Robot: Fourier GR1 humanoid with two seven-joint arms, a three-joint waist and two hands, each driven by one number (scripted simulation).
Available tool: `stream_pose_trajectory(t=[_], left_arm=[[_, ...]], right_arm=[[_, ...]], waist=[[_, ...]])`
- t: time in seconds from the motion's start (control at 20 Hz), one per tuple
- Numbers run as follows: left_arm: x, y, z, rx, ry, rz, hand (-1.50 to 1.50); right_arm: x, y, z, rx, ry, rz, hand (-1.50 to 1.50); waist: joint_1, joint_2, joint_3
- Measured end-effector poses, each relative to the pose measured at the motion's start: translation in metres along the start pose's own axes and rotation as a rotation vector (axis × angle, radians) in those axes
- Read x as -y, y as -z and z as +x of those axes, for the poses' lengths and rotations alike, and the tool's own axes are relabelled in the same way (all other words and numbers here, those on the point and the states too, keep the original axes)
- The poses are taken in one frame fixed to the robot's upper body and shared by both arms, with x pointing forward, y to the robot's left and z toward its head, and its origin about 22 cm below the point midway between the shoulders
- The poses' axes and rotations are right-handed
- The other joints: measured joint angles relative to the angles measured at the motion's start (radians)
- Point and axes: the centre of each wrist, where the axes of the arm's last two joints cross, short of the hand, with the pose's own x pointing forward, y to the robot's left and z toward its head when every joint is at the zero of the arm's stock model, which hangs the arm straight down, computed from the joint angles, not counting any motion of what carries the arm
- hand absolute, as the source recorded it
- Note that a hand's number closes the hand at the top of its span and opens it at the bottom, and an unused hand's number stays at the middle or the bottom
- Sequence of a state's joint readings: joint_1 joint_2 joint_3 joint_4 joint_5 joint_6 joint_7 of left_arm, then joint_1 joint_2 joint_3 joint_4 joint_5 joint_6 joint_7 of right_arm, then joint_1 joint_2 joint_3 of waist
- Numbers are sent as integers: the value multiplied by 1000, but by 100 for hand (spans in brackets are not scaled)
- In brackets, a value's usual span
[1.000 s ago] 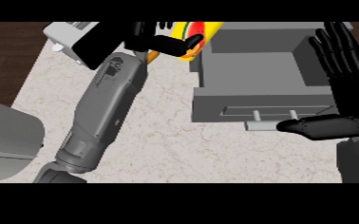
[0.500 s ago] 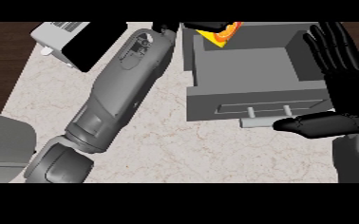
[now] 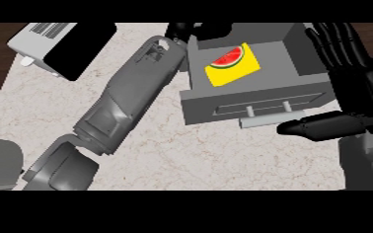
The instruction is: Pick up the cup, place it into the drawer and close the drawer
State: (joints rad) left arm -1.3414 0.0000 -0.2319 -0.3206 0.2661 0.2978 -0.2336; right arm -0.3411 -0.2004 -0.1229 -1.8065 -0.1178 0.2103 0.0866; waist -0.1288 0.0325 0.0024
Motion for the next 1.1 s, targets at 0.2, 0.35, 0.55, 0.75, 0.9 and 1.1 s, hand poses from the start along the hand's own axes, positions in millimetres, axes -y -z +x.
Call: stream_pose_trajectory(t=[0.2,0.35,0.55,0.75,0.9,1.1], left_arm=[[2,-4,-11,-47,37,-38,-150],[3,-7,-16,-56,45,-56,-150],[4,-12,-22,-38,-27,-40,-150],[5,-14,-22,13,-139,-33,-150],[5,-14,-19,72,-216,-20,-150],[4,-13,-16,121,-284,37,-150]], right_arm=[[-1,3,3,14,10,30,-150],[-5,9,3,26,14,51,-150],[-13,14,1,37,66,121,-150],[-28,21,3,58,135,263,150],[-36,21,1,51,177,399,150],[-42,16,0,-34,111,590,150]], waist=[[-35,6,0],[-48,11,0],[-68,16,0],[-74,20,-2],[-69,17,-2],[-53,7,-3]])
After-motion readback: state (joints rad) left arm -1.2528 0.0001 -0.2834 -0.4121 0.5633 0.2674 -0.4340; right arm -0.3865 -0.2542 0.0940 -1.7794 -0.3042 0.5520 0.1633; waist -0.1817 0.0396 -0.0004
